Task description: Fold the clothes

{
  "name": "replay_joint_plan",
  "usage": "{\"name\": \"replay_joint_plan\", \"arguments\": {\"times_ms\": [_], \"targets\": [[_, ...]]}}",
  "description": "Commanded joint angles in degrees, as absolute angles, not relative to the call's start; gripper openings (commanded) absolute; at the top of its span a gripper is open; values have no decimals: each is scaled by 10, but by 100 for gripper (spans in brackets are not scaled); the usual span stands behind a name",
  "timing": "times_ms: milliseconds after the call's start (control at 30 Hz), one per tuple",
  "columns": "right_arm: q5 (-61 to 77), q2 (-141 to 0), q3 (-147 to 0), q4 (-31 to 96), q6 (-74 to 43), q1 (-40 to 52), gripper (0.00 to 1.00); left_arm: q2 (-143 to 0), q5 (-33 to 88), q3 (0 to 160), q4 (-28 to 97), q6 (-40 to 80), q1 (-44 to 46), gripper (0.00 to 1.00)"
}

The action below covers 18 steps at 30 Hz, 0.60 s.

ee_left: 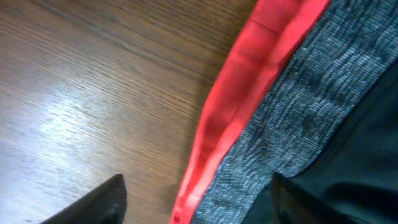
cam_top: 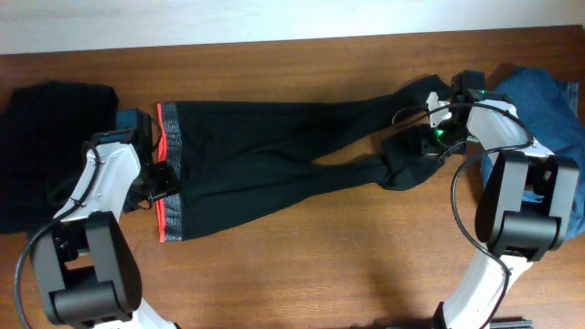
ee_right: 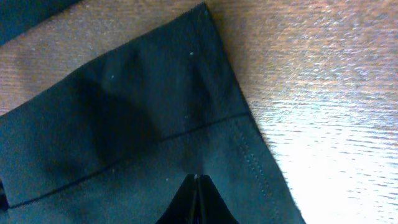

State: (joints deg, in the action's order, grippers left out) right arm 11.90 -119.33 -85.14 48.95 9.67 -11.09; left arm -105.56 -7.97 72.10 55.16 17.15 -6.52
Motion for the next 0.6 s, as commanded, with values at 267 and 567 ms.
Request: {"name": "replay_joint_plan", "arguments": {"times_ms": [267, 567], "targets": [[113, -1195, -848, 486, 103, -109, 4, -1062, 86, 733, 534, 168, -66, 5], [113, -1195, -847, 483, 103, -109, 4, -1062, 2, 733, 505, 165, -64, 6]]}}
